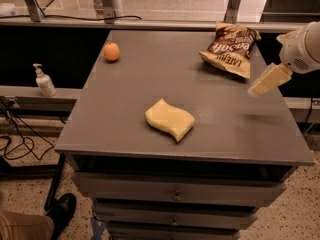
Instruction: Move brown chip bag near sponge
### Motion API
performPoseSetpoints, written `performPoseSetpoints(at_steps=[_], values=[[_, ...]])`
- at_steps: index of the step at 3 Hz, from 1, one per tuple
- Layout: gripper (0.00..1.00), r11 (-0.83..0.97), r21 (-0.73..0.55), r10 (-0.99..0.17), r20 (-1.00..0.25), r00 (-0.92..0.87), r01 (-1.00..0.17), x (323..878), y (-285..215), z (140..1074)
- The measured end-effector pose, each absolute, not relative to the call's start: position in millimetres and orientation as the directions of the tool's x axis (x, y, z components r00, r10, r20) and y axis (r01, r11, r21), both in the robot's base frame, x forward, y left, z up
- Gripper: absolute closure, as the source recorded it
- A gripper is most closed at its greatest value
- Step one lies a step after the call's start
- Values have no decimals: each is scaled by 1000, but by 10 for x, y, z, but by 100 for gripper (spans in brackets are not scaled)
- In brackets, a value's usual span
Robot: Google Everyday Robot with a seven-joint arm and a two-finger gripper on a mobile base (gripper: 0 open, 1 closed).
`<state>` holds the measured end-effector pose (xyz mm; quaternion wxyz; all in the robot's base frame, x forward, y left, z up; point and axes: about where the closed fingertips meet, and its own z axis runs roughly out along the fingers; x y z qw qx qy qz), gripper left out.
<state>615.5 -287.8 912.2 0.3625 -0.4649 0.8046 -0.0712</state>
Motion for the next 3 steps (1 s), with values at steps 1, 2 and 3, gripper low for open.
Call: performPoseSetpoints(at_steps=[1,2,3], values=[[0,643,-429,-735,-578,-354,-635,6683,-2922,9016],[0,712,-381,-672,-614,-415,-589,7076,-3029,8847],[1,768,-316,-603,-652,-461,-557,7361,-3079,8673]])
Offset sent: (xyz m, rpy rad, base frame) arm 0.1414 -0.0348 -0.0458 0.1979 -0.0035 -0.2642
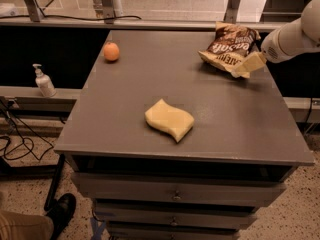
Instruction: Move brown chip bag near sponge
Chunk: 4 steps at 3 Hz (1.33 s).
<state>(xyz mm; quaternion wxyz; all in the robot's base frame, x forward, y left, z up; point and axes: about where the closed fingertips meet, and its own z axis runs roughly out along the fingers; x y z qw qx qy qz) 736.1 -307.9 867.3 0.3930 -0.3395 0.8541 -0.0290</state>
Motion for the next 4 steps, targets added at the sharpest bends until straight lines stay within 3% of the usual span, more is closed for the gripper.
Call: performPoseSetpoints(at_steps=[1,4], values=[[19,791,-249,-553,-683,-477,-559,7514,-3009,8556],[89,750,-187,-559,-692,-457,-634,7411,-2884,8538]])
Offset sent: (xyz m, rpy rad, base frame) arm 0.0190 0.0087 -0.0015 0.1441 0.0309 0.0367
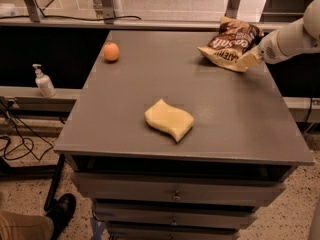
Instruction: Move brown chip bag near sponge
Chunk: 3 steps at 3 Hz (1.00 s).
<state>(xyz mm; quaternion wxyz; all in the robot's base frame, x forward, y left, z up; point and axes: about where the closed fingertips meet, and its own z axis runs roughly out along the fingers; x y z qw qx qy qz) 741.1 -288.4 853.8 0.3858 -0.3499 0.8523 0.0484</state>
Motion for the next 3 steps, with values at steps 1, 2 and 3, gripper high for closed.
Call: performPoseSetpoints(at_steps=[1,2,3], values=[[100,736,-181,-570,-685,-453,-653,7355,-2838,8499],[100,716,-179,-583,-684,-438,-675,7266,-2804,8553],[100,670,-178,-609,-688,-395,-721,7026,-2669,8752]])
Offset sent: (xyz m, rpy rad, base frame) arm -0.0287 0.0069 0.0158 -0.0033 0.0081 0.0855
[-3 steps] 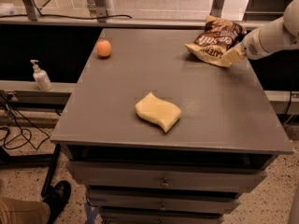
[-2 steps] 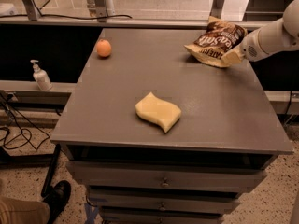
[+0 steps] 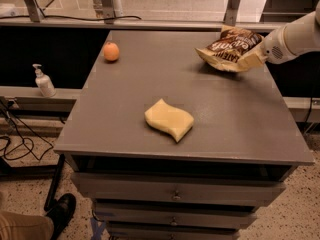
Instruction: Move brown chip bag near sponge
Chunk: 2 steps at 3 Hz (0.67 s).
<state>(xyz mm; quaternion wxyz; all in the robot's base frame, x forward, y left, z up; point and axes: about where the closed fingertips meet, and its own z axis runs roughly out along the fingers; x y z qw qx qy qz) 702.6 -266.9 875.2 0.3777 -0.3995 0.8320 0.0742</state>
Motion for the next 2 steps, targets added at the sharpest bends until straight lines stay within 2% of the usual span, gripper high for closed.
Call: performPoseSetpoints(at_steps=[2], values=[[100,532,-143,-643,-710,-288,-835,6365,-1885,8932]])
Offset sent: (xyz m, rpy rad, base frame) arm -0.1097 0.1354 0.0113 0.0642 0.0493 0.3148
